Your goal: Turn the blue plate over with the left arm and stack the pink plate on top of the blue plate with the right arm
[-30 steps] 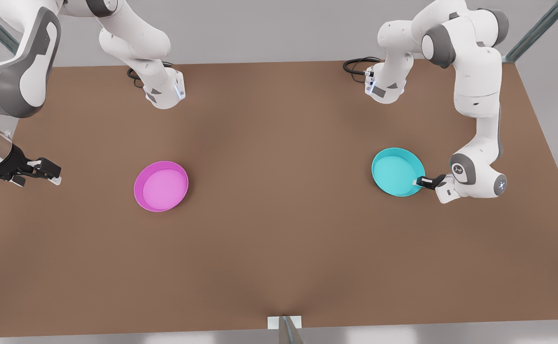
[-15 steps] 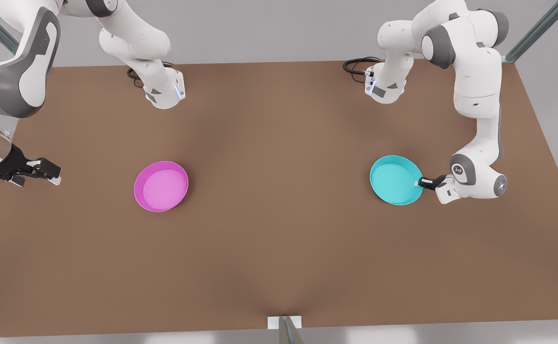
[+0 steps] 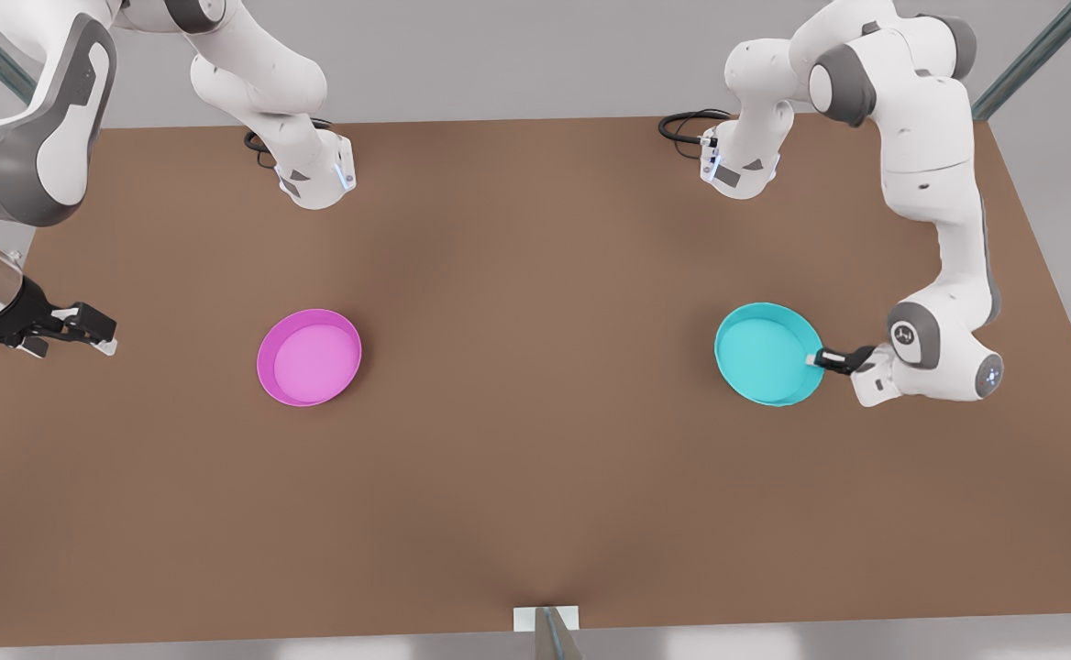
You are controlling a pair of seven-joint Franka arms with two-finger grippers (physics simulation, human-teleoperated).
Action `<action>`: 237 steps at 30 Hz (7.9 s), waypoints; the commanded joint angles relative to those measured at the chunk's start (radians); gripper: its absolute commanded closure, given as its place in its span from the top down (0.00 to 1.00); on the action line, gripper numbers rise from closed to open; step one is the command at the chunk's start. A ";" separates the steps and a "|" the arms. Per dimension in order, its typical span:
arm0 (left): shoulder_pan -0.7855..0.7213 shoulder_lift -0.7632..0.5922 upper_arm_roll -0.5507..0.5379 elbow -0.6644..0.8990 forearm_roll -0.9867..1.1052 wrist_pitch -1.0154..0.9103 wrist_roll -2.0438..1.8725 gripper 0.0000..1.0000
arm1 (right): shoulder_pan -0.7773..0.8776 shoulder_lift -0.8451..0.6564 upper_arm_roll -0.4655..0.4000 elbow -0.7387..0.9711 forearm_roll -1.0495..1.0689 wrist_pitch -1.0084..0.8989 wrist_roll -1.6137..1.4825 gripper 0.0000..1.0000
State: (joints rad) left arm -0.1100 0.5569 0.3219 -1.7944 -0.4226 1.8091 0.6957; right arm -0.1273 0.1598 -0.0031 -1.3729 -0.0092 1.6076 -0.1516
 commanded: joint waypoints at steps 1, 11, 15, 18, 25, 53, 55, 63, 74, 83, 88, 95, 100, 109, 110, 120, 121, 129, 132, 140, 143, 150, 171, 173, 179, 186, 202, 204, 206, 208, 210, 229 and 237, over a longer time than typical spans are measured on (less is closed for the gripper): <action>0.000 0.000 0.000 0.013 -0.050 -0.011 -0.010 0.22 | 0.000 0.001 0.000 0.000 0.000 0.000 0.001 1.00; -0.122 0.002 0.000 0.237 0.027 -0.182 -0.305 0.21 | 0.000 0.001 0.000 0.000 0.000 0.000 0.000 1.00; -0.192 -0.003 0.000 0.282 0.077 -0.202 -0.447 0.21 | 0.000 0.001 0.000 0.000 0.000 0.000 0.000 1.00; -0.266 -0.002 0.000 0.345 0.137 -0.240 -0.584 0.21 | 0.000 0.001 0.000 0.000 0.000 0.000 0.000 1.00; -0.428 0.002 0.000 0.397 0.301 -0.237 -0.831 0.21 | 0.000 0.000 0.000 0.000 0.003 0.000 0.001 1.00; -0.976 0.092 -0.001 0.432 0.874 -0.240 -1.501 0.21 | -0.002 0.001 0.000 0.000 0.003 0.000 0.001 1.00; -0.999 0.092 -0.001 0.432 0.910 -0.238 -1.611 0.21 | -0.002 0.001 0.000 0.000 0.003 0.000 0.001 1.00; -1.044 0.095 -0.001 0.428 1.076 -0.272 -1.685 0.21 | -0.002 0.001 0.000 0.000 0.002 0.000 0.001 1.00; -1.154 0.213 -0.001 0.432 1.325 -0.418 -1.685 0.21 | -0.006 0.001 0.000 0.000 0.003 0.000 0.001 1.00; -1.195 0.327 -0.001 0.434 1.461 -0.456 -1.690 0.21 | -0.008 -0.002 0.000 0.021 0.005 -0.005 0.001 1.00; -1.195 0.371 -0.001 0.444 1.492 -0.456 -1.691 0.21 | -0.009 -0.003 0.000 0.021 0.003 -0.012 0.001 1.00; -1.192 0.459 0.003 0.520 1.498 -0.456 -1.690 0.21 | -0.009 0.000 -0.008 0.026 0.000 -0.009 0.000 1.00; -1.192 0.488 0.005 0.520 1.516 -0.468 -1.691 0.39 | -0.009 0.001 -0.008 0.026 0.005 -0.006 0.001 1.00; -1.192 0.509 0.002 0.552 1.515 -0.490 -1.691 1.00 | -0.017 0.001 -0.008 0.026 0.009 -0.005 0.001 1.00; -1.192 0.520 0.000 0.579 1.507 -0.493 -1.690 1.00 | -0.018 0.001 -0.008 0.026 0.009 -0.005 0.001 1.00; -1.186 0.607 -0.014 0.790 1.233 -0.510 -1.989 1.00 | -0.020 0.000 -0.008 0.028 0.011 -0.003 0.001 1.00; -1.183 0.618 -0.014 0.823 1.182 -0.508 -2.067 1.00 | -0.018 0.000 -0.008 0.028 0.011 -0.003 0.001 1.00; -1.183 0.626 -0.032 0.865 1.084 -0.518 -2.245 1.00 | -0.005 0.009 -0.003 0.028 -0.006 -0.052 0.001 1.00; -1.183 0.624 -0.047 0.888 1.082 -0.525 -2.245 1.00 | 0.000 0.020 -0.002 0.028 -0.008 -0.086 0.001 1.00; -1.182 0.624 -0.119 0.981 1.044 -0.536 -2.256 1.00 | 0.034 0.055 0.011 -0.077 -0.006 0.000 -0.011 1.00; -1.179 0.588 -0.187 1.096 0.885 -0.531 -2.320 1.00 | 0.041 0.043 0.058 -0.101 -0.009 -0.003 0.086 1.00; -0.605 0.247 -0.195 1.046 0.282 -0.510 -1.756 1.00 | 0.040 0.018 0.097 -0.323 0.006 0.172 0.080 1.00; 0.010 -0.222 -0.382 0.590 0.564 -0.389 -0.734 1.00 | -0.055 0.204 -0.008 -0.589 0.397 0.413 -0.536 0.95; 0.010 -0.222 -0.382 0.592 0.564 -0.390 -0.734 1.00 | -0.066 0.225 -0.009 -0.601 0.397 0.420 -0.576 0.82; 0.010 -0.221 -0.380 0.589 0.564 -0.387 -0.734 1.00 | -0.066 0.287 -0.031 -0.604 0.396 0.454 -0.603 0.74; 0.010 -0.219 -0.379 0.587 0.565 -0.389 -0.734 1.00 | -0.061 0.330 -0.031 -0.607 0.396 0.485 -0.606 0.67; 0.012 -0.215 -0.377 0.587 0.571 -0.386 -0.733 1.00 | -0.049 0.382 -0.029 -0.597 0.396 0.523 -0.675 0.45; 0.012 -0.213 -0.377 0.589 0.571 -0.386 -0.733 1.00 | -0.048 0.382 -0.028 -0.597 0.396 0.522 -0.675 0.44; 0.012 -0.210 -0.376 0.589 0.571 -0.386 -0.733 1.00 | -0.048 0.382 -0.028 -0.597 0.396 0.520 -0.675 0.42; 0.012 -0.210 -0.377 0.589 0.571 -0.386 -0.733 1.00 | -0.046 0.386 -0.026 -0.598 0.396 0.522 -0.675 0.42; 0.012 -0.210 -0.377 0.589 0.571 -0.386 -0.733 1.00 | -0.044 0.389 -0.026 -0.598 0.397 0.523 -0.674 0.43; 0.013 -0.207 -0.376 0.589 0.571 -0.386 -0.731 1.00 | -0.025 0.392 -0.025 -0.595 0.400 0.528 -0.665 0.21; 0.013 -0.209 -0.376 0.590 0.571 -0.386 -0.731 1.00 | -0.025 0.380 -0.015 -0.584 0.400 0.517 -0.660 0.21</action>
State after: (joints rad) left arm -0.0966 0.3483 -0.0537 -1.2050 0.1487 1.4235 -0.0339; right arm -0.1502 0.5385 -0.0186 -1.9572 0.3955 2.1231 -0.8138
